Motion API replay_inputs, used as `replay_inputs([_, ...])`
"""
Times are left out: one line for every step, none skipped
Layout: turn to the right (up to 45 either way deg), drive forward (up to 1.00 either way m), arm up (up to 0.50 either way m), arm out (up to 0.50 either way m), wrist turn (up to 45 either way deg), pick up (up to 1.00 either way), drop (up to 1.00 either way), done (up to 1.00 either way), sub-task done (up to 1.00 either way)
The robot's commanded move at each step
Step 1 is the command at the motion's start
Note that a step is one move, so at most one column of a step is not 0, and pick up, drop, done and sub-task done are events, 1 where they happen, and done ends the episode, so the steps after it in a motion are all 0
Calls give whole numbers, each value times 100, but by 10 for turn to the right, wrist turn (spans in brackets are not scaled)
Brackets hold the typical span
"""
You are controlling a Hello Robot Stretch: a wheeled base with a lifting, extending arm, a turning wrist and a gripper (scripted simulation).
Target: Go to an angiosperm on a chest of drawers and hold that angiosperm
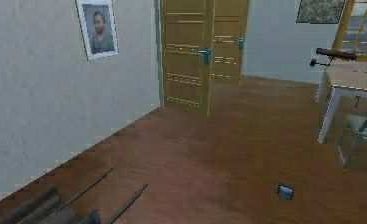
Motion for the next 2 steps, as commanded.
replay_inputs([90,0,0,0,0,0,0,0,0])
replay_inputs([0,100,0,0,0,0,0,0,0])
